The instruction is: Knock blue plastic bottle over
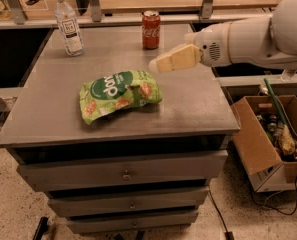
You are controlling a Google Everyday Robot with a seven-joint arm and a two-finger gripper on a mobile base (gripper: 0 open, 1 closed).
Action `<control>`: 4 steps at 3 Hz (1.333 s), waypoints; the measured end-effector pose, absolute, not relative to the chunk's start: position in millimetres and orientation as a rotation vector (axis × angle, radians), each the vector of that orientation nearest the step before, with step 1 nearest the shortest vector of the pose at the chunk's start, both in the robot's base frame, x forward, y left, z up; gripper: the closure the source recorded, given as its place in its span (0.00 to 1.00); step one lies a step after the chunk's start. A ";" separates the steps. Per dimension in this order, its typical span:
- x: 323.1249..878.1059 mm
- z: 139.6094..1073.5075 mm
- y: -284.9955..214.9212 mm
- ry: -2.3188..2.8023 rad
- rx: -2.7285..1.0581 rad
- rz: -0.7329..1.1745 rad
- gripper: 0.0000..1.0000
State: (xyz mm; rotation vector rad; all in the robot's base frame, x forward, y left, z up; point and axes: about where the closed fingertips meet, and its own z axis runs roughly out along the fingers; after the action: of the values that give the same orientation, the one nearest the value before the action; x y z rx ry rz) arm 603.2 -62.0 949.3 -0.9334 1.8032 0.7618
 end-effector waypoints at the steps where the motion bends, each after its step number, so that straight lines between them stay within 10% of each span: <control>1: 622.3 932.3 -41.2 1.814 -0.902 0.742 0.00; 4: 690.0 914.4 20.6 1.782 -0.907 0.686 0.00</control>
Offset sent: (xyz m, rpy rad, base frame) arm 0.0728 0.0578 -0.0482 -0.0303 -0.0188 -0.1256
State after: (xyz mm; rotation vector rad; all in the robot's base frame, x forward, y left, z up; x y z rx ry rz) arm 690.0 20.6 914.4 -0.9066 1.7818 0.6864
